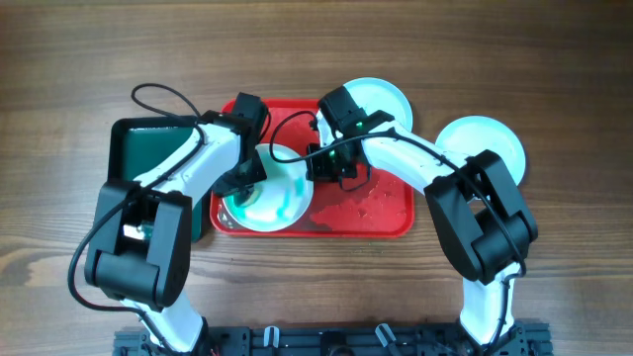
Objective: Clean dirty plates on tray and stack at the side
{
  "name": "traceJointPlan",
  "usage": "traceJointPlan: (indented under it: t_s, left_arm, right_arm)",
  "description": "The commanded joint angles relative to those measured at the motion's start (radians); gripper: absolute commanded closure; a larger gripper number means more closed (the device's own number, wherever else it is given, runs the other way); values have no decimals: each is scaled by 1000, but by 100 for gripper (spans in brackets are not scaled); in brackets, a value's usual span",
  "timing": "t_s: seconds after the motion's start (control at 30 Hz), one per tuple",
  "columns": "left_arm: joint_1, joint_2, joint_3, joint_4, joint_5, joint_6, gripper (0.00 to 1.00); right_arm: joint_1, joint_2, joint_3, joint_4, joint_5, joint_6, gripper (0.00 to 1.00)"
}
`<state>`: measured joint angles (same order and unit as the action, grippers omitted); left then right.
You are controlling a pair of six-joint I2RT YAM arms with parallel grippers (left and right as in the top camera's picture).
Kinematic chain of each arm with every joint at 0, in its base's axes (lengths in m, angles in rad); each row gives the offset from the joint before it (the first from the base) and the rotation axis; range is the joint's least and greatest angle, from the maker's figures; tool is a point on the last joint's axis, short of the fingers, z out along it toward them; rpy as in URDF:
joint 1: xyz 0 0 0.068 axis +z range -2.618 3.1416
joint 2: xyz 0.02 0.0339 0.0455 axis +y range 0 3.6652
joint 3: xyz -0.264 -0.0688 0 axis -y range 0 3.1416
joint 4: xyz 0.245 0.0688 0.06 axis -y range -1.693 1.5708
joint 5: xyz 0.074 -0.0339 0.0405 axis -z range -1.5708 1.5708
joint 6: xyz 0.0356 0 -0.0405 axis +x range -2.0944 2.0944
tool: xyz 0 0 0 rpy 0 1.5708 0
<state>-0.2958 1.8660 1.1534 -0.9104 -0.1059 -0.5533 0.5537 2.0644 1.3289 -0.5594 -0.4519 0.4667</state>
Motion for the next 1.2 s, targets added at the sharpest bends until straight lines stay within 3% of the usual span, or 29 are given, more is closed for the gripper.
traceJointPlan:
  t_s: [0.0, 0.07, 0.23, 0.33, 0.47, 0.63, 0.77, 0.93, 1.1, 1.17]
  left_arm:
    - [11, 34, -38, -18, 521, 267, 96]
    - [10, 34, -38, 0, 637, 323, 96]
    - [10, 34, -38, 213, 633, 273, 96]
    - [10, 34, -38, 379, 487, 121, 96]
    - [12, 34, -38, 424, 183, 3, 96]
    - [66, 34, 112, 255, 91, -7, 96]
    - [112, 34, 363, 31, 89, 23, 96]
    - [113, 34, 488, -107, 98, 78, 96]
    - [113, 35, 487, -159, 105, 78, 96]
    - [113, 35, 487, -159, 110, 77, 96]
  right_arm:
    - [-11, 7, 4, -3, 19, 4, 96]
    - [-11, 7, 4, -3, 19, 4, 96]
    - [-11, 7, 4, -3, 19, 4, 95]
    - [-11, 7, 4, -4, 18, 4, 96]
    - [-11, 7, 4, -4, 18, 4, 96]
    - [-11, 7, 4, -11, 19, 4, 96]
    - [-11, 7, 4, -11, 19, 4, 96]
    - [-11, -24, 7, -32, 35, -18, 96]
    - [-3, -178, 7, -164, 349, -23, 96]
    - [27, -266, 7, -220, 562, -23, 96]
